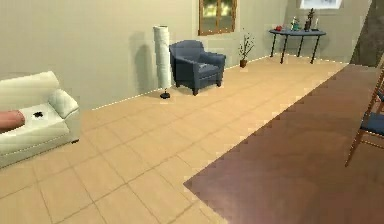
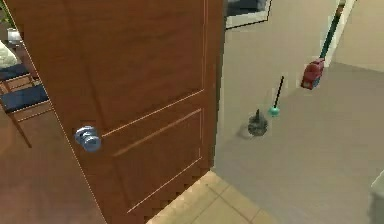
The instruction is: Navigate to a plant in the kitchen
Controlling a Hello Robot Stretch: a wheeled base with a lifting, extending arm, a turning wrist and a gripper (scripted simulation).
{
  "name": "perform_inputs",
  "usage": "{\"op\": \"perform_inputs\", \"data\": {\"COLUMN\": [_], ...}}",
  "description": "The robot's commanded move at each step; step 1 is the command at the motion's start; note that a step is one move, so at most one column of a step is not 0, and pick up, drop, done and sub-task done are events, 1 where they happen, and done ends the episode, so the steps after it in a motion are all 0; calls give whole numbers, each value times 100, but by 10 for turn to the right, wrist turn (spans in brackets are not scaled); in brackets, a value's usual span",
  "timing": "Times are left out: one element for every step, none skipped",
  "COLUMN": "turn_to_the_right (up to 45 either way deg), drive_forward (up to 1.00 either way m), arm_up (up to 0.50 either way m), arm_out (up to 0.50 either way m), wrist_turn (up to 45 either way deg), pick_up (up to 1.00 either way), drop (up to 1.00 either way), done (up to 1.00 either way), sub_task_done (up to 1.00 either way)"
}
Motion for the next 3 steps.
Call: {"op": "perform_inputs", "data": {"turn_to_the_right": [0,330,0], "drive_forward": [65,0,100], "arm_up": [0,0,0], "arm_out": [0,0,0], "wrist_turn": [0,0,0], "pick_up": [0,0,0], "drop": [0,0,0], "done": [0,0,0], "sub_task_done": [0,0,0]}}
